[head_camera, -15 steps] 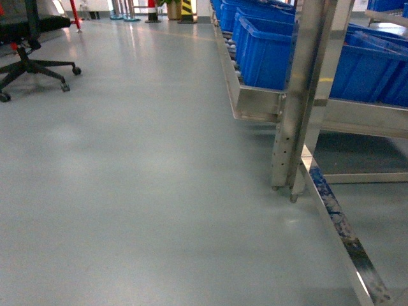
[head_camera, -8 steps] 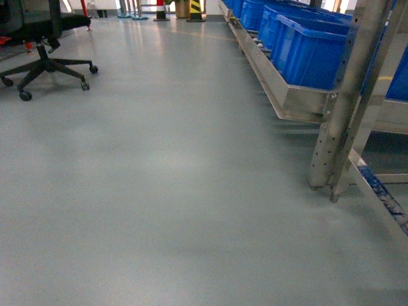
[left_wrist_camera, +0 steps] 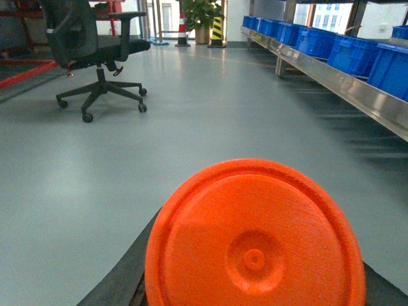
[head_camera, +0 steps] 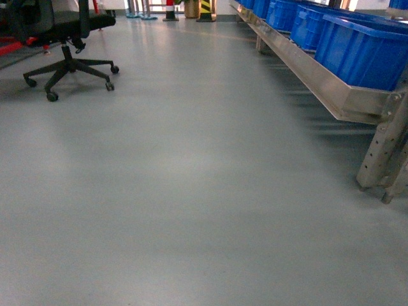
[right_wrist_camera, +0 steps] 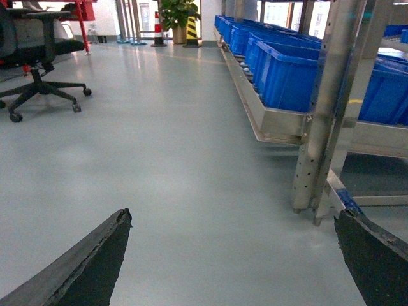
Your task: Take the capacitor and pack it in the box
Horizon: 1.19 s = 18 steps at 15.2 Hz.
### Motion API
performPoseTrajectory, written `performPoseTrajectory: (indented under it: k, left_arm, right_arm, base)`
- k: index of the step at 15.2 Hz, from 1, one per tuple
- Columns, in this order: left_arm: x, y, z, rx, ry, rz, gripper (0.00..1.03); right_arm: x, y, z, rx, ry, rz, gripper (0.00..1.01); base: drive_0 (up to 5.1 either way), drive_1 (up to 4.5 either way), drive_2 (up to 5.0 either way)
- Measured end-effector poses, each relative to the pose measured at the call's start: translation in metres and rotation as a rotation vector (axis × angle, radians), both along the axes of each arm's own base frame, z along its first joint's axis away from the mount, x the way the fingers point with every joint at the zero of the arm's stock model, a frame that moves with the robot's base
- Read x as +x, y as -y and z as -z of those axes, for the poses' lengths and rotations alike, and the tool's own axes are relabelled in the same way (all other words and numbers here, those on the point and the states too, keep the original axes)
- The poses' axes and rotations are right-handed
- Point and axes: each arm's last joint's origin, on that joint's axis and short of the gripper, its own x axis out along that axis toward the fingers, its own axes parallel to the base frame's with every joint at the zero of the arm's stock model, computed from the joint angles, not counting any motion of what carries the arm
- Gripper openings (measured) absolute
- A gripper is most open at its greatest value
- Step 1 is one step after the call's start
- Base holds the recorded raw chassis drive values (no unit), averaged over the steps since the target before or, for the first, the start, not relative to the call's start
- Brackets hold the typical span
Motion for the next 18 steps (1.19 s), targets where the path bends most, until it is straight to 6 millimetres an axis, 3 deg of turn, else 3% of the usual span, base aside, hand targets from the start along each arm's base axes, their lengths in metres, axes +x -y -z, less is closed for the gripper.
performPoseTrajectory:
  k: [18]
  left_arm:
    - [0.0000,-0.0001,0.0000,0.000,0.000,-0.001,0.44]
  right_arm:
    - [0.0000,0.0000,0.0001,0.000,-0.001,0.000,0.98]
  base:
    - [-5.0,2.44,2.4]
